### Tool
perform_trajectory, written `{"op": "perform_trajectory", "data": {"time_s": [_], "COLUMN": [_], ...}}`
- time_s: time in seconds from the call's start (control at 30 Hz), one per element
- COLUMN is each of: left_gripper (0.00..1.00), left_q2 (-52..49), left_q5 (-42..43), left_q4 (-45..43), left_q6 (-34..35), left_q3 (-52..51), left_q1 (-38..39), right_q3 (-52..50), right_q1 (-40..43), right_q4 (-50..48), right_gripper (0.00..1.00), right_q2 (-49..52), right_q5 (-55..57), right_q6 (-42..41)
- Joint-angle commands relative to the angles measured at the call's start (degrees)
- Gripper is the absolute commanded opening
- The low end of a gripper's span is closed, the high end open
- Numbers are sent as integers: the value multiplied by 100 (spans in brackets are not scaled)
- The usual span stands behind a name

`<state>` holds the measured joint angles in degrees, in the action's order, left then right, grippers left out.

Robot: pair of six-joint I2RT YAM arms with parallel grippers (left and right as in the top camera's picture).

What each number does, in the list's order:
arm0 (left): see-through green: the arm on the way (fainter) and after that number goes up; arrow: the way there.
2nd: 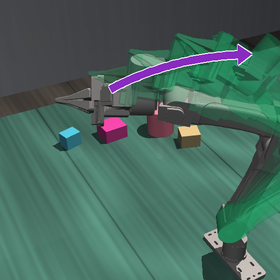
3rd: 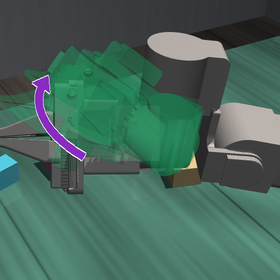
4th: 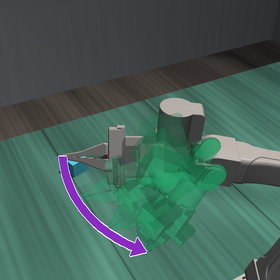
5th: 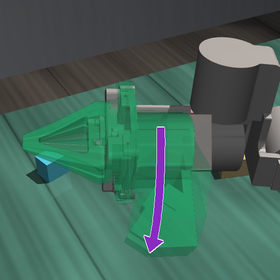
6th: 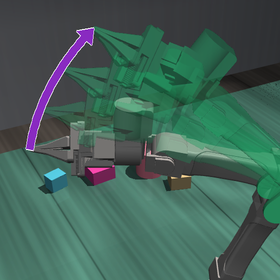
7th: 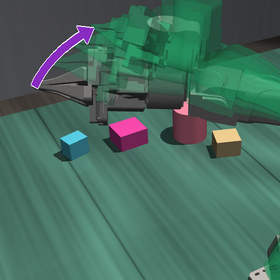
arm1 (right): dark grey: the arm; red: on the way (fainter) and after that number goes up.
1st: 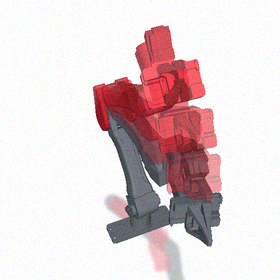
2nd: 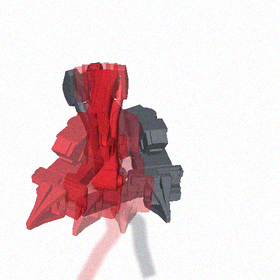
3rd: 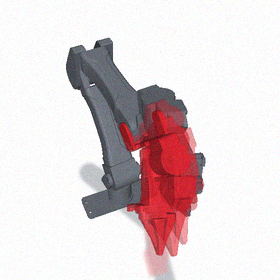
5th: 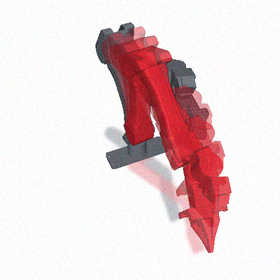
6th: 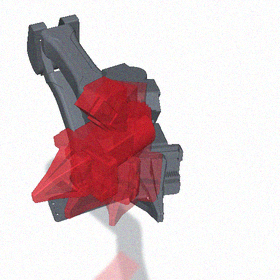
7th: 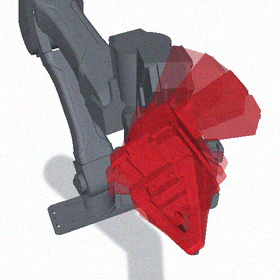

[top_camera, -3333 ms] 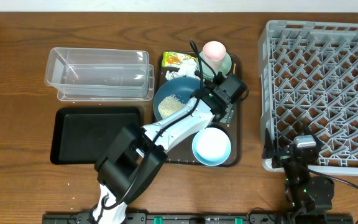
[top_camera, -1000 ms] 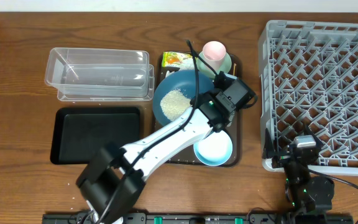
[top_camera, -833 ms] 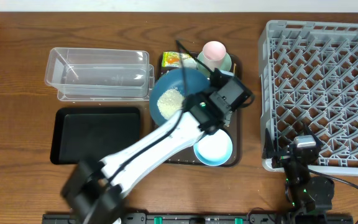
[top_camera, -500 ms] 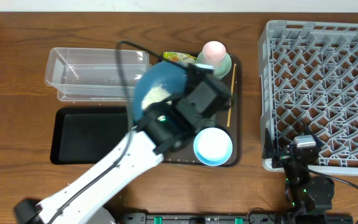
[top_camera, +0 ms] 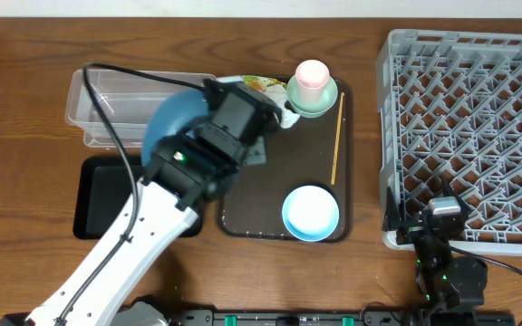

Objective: Sort waste into correct bins and load items into the dishwasher rack
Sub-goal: 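Carry the blue plate left over the black tray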

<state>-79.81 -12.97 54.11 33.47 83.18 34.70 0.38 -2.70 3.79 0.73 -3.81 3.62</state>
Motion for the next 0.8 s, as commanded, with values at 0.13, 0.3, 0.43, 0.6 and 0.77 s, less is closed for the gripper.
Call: {"op": "perform_trajectory", "data": {"time_s": [0.13, 0.3, 0.43, 0.6, 0.77], "left_gripper": [6, 6, 6, 7, 6], "left_q2": [74, 74, 76, 79, 79], "left_q5": [1071, 1882, 2398, 3034, 3672], "left_q4": [-125, -278, -278, -278, -278], "left_q6": [50, 46, -48, -273, -382], "left_q3": [-479, -704, -715, -721, -732], "left_q1": [-1176, -1904, -2297, -2719, -3185], "right_q3": [-7, -7, -7, -7, -7], "right_q1": [81, 81, 81, 81, 81], "right_q4": [24, 24, 24, 24, 24], "right_gripper": [99, 99, 99, 99, 99], "right_q2": [-22, -22, -22, -22, -22], "right_q5": [37, 37, 37, 37, 37], "right_q6": [74, 74, 74, 74, 74]}}
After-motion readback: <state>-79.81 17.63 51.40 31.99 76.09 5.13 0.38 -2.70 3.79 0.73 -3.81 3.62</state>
